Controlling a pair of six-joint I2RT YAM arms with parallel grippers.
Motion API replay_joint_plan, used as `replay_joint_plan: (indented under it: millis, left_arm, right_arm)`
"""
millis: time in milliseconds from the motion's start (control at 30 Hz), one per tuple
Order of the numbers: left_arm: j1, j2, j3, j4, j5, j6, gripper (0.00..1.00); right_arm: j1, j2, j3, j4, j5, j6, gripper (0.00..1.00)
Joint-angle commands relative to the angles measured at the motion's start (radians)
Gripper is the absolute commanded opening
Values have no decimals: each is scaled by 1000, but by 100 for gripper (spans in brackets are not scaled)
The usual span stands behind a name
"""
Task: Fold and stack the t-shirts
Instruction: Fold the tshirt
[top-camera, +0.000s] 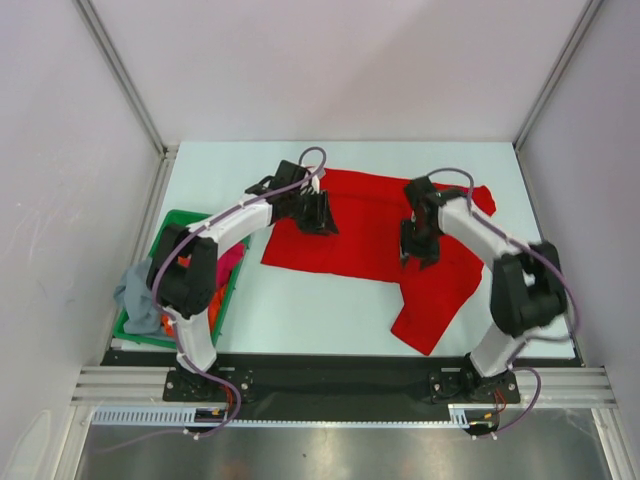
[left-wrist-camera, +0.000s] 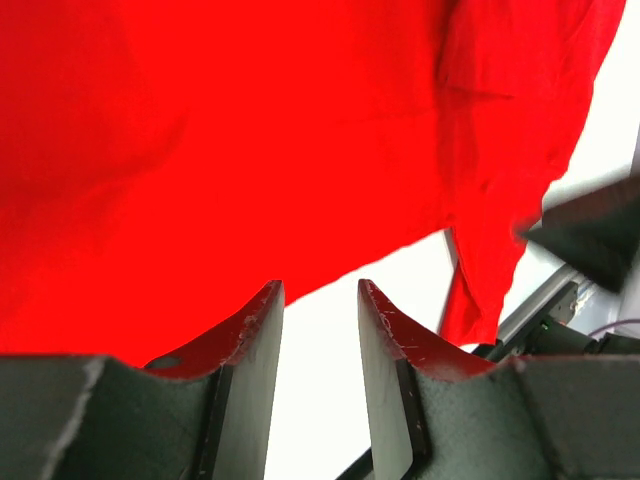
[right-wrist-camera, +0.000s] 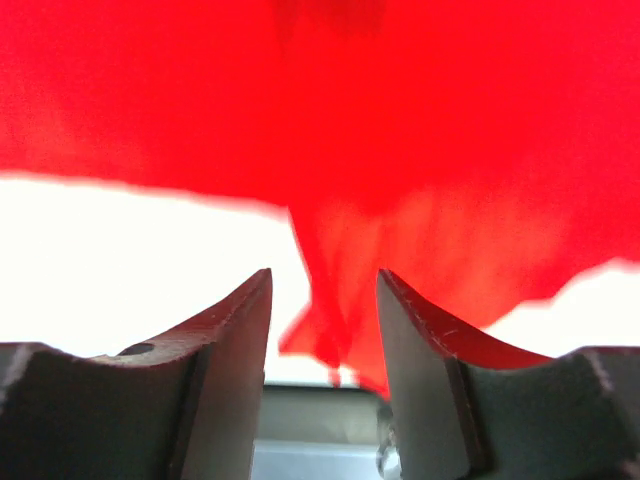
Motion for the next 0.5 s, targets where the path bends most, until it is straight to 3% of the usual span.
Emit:
replay_joint_plan:
  millis: [0,233,333,467]
  left_arm:
    - [-11,-99,-36,28,28,-23,41]
    - [-110,-205,-137,23,43,-63,42]
    - [-194,-243,-171,46,36,-100,43]
    - [-312,-248,-198,101,2,-206,46]
  right_arm:
    - [91,-253,-167,-63,-56,115,51]
    - [228,-515,-430,-48,-148,287,55]
    - [278,-600,-482,-127,-61,377,53]
    - [233,-735,-504,-244,43,503,43]
